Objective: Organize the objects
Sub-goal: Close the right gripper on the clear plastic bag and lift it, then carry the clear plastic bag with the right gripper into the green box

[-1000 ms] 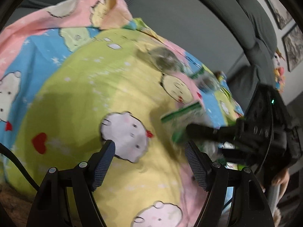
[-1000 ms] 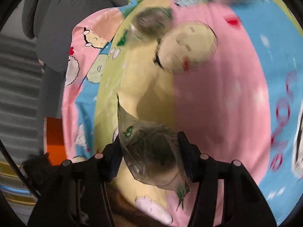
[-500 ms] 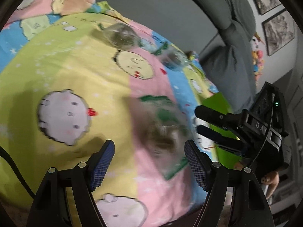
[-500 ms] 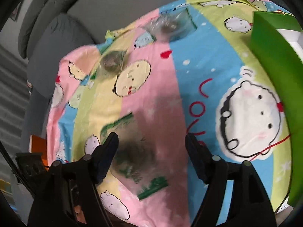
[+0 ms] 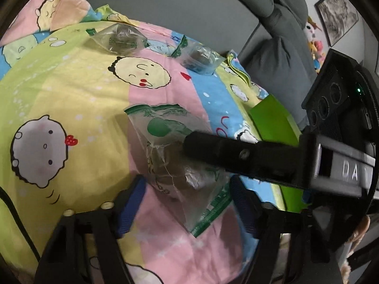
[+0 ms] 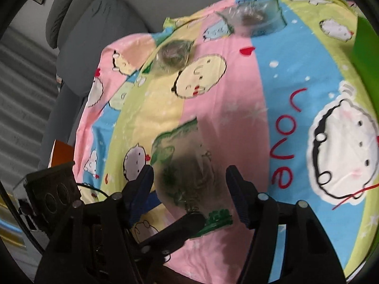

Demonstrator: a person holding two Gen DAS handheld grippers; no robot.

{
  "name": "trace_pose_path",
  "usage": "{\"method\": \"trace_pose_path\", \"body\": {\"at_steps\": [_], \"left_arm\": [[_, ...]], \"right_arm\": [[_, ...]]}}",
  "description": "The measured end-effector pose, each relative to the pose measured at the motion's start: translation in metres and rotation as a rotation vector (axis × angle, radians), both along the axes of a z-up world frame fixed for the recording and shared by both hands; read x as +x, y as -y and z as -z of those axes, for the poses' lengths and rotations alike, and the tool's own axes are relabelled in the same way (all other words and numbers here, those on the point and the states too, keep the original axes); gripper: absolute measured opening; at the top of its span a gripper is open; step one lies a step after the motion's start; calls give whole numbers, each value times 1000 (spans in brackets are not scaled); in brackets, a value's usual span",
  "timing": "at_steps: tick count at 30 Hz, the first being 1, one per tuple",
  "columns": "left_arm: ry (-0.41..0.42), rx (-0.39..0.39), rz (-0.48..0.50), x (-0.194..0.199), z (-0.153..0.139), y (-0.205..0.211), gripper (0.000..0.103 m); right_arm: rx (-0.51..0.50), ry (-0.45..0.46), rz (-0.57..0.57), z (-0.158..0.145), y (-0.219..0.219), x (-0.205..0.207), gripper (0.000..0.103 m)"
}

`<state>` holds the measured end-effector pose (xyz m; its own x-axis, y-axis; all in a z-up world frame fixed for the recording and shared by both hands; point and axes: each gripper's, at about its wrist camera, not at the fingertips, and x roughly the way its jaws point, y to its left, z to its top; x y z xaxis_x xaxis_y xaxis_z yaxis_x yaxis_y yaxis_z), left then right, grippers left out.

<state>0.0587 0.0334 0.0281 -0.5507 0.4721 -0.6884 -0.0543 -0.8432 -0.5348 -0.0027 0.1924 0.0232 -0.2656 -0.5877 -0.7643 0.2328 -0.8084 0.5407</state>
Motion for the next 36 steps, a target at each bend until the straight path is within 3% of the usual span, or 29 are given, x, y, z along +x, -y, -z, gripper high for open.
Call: {"method": "trace_pose_path", "body": {"at_steps": [6, 10, 18, 30, 36], "left_arm": [[-24, -56, -12, -2, 1, -10, 64], [-41, -93, -3, -2, -6, -21, 62], [-128, -150, 28, 0, -36, -48, 61], [-308, -213, 167, 1, -88, -120, 61], [-341, -198, 199, -15, -107, -153, 61]], "right_arm": [[-14, -20, -12, 9, -1, 3, 63], [-32, -13, -19, 8, -4, 3, 55], [-45, -102, 23, -18, -26, 14, 55], [-87, -287, 189, -74, -97, 43, 55], [-61, -317, 230, -95, -131, 37, 55]]}}
